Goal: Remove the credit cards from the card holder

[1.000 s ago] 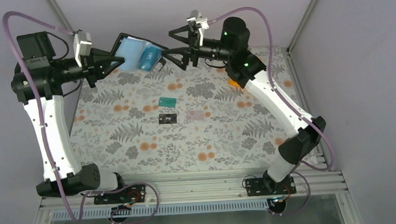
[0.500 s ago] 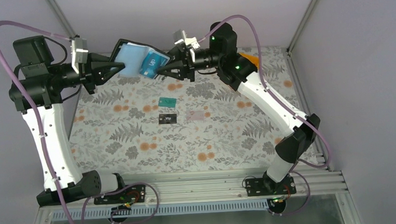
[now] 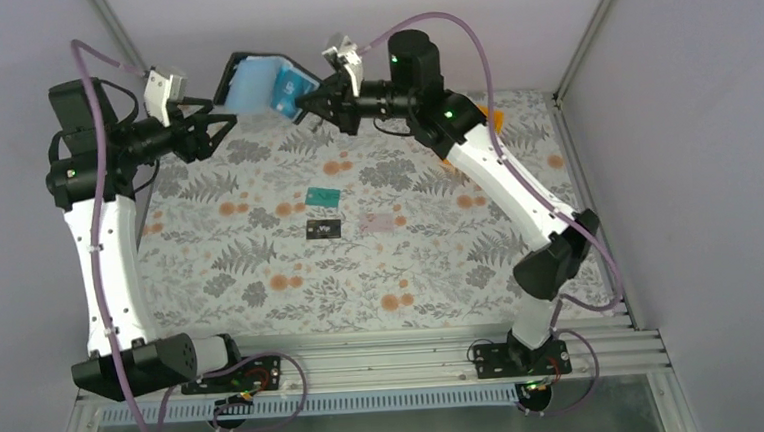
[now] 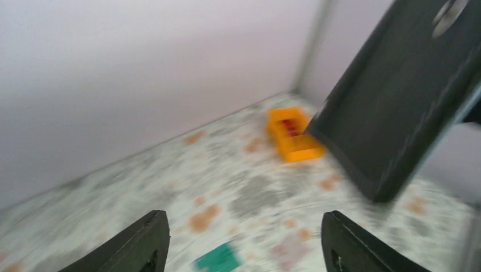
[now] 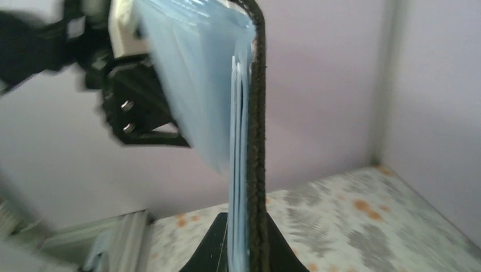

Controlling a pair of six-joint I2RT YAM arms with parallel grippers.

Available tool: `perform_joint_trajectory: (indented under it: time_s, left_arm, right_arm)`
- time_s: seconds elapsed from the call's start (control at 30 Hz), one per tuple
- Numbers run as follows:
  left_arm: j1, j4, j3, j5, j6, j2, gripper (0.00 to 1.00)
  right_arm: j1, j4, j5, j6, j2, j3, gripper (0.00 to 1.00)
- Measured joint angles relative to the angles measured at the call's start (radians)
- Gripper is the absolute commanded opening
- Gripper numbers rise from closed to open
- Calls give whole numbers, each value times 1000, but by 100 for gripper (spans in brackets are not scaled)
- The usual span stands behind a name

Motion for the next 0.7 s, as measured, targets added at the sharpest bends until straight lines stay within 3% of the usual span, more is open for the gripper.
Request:
perform_joint_trajectory:
  time_s: [0.1,0.17,0.33,0.47,0.7]
  left_arm:
    - [22,57,-58,-239,-68,37,72]
    - [33,77,-82,-316,-92,53,71]
    - [37,117,-106,-313,-114,49,59]
    - [25,161,-185,-204,-117,14,45]
    - [-113,183,-301,-61,-113,3,43]
  right_arm:
    - [-3,-130,235,70,100,148,4]
    - [-6,-232,417,118,184,256,4]
    - [-9,-425,690,186,302,311,4]
    - [4,-489,751,200,313,296,4]
    - [48,-462,632,166,309,296,4]
